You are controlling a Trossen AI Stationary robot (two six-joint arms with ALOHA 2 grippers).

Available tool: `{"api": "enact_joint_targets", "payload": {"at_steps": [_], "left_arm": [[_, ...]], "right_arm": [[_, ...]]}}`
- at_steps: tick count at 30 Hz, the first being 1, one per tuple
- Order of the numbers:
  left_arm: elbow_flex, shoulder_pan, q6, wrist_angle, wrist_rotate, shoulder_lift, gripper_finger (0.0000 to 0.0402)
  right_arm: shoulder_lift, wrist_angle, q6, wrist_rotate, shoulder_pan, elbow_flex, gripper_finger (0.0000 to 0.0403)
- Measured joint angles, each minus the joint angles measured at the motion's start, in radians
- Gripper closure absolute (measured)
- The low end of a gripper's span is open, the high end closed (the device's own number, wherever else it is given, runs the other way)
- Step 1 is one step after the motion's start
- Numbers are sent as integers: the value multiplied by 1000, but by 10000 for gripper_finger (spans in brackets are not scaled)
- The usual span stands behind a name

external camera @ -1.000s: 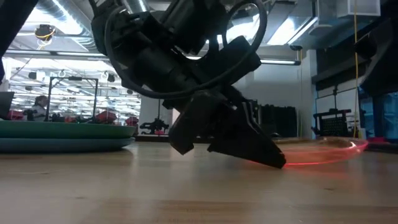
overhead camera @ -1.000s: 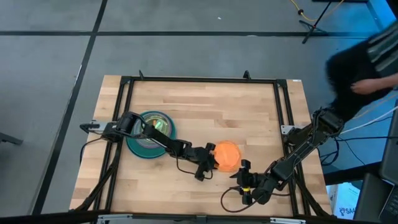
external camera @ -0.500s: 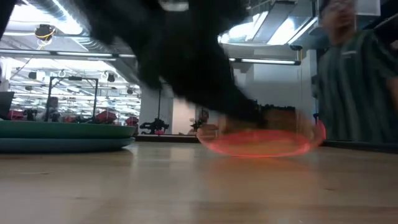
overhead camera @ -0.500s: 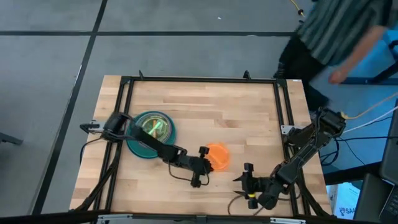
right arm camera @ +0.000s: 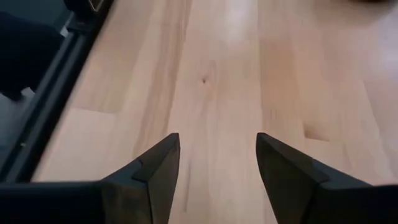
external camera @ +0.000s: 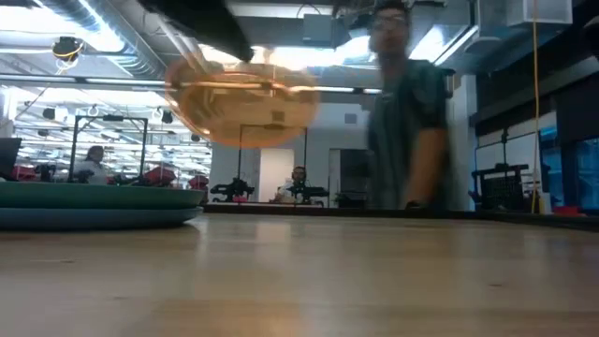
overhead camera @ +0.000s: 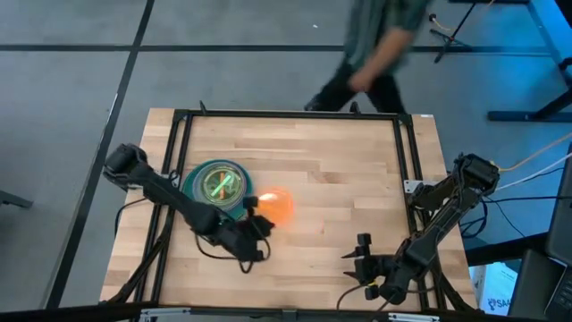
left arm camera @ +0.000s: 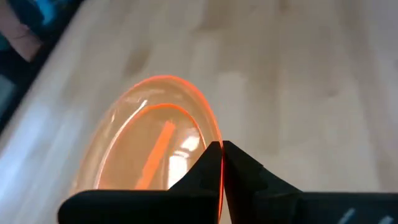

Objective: Stack plastic plates
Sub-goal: Stack the orange plate on top of the green plate, then return to Home Position

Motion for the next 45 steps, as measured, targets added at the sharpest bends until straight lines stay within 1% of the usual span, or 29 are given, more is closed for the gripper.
{"api": "enact_joint_targets", "payload": {"at_steps": [3,7,13,16,20,23,26,29,31,33,37,40,42,45], "left_arm": [[-2,-15,-135,-183,-60,-51,399],[-60,-37,-297,-320,-108,-122,400],[-215,-70,-479,-352,-108,-223,400],[-295,-78,-549,-355,-78,-263,400],[-383,-77,-613,-354,-68,-280,400],[-432,-66,-653,-349,-41,-281,400],[-473,-60,-674,-342,-35,-281,400],[-499,-53,-690,-330,-88,-281,401],[-503,-43,-690,-319,-96,-281,397],[-503,-32,-688,-306,-85,-281,383],[-499,-13,-673,-302,-14,-281,335],[-455,-8,-605,-303,50,-281,303],[-407,-13,-539,-302,53,-287,290],[-329,-2,-403,-296,29,-305,285]], "right_arm": [[0,-8,-16,6,-3,0,198],[0,8,-11,23,-3,-15,198],[0,63,74,30,-1,-81,198],[0,106,117,41,-1,-114,198],[0,109,170,69,-1,-135,198],[0,112,197,82,-1,-146,198],[0,110,217,83,-1,-155,198],[0,110,228,105,-1,-163,198],[0,108,229,113,-1,-163,198],[0,110,229,113,-8,-163,198],[0,110,229,100,-19,-163,198],[0,108,218,59,-29,-163,198],[-16,98,190,51,-29,-163,198],[-73,62,116,18,-64,-163,198]]}}
